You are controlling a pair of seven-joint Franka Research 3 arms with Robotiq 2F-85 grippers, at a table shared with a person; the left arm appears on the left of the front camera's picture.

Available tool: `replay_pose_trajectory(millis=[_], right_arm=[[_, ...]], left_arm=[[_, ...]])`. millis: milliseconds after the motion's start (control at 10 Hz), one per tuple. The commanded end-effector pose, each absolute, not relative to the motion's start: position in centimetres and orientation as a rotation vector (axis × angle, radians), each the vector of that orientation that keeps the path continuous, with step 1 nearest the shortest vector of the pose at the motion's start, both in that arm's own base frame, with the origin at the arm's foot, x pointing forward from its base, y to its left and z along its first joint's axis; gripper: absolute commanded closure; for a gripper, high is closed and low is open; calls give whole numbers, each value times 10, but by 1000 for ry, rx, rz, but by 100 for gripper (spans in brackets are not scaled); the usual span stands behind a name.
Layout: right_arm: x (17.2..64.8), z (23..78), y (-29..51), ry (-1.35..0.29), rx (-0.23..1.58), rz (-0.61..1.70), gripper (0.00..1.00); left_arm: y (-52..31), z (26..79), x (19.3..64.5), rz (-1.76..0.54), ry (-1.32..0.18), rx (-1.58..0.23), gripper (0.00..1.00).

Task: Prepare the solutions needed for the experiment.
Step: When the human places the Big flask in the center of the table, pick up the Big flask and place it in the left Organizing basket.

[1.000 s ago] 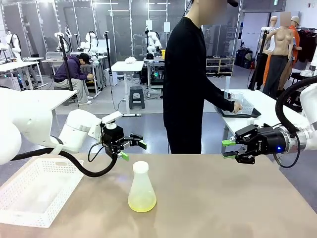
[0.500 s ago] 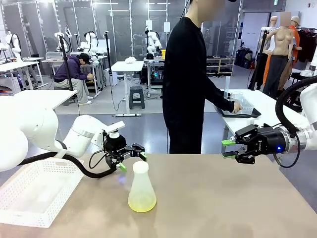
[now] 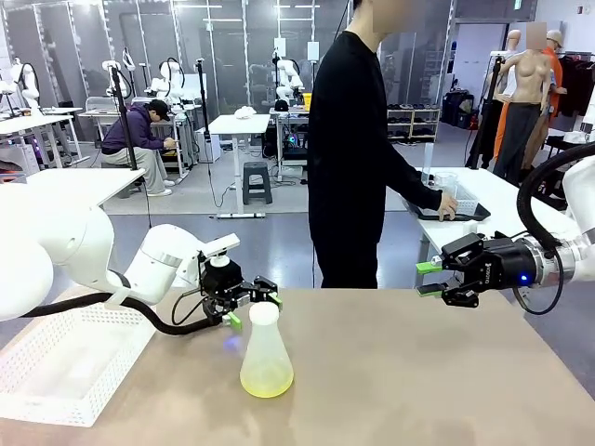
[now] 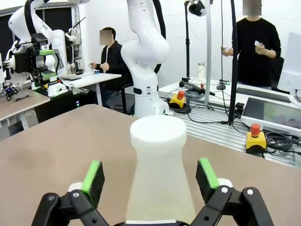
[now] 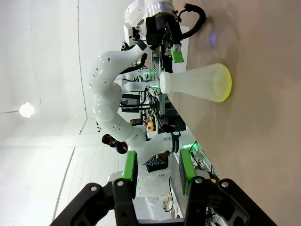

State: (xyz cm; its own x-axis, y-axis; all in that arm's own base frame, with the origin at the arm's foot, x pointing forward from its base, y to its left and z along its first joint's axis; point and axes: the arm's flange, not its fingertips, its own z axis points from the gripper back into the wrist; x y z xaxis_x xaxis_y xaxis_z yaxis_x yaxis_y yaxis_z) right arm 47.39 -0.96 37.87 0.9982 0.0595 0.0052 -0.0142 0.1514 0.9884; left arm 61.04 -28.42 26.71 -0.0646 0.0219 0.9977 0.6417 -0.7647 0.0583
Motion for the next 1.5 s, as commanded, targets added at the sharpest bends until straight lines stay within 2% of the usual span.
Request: replay_pose_trajectory(millis=[0, 500, 900, 1400], right_arm=[[474, 380, -9, 46, 1408, 57, 53], [474, 380, -9, 46, 1408, 57, 53], [474, 380, -9, 46, 1408, 57, 53], [474, 380, -9, 46, 1408, 57, 53]], left_arm=[[-286, 260, 592, -1828, -733, -1831, 0], [-304, 251, 588, -1807, -711, -1867, 0], [-317, 273, 585, -1862, -714, -1845, 0], [-328, 259, 588, -1823, -641, -1906, 0]])
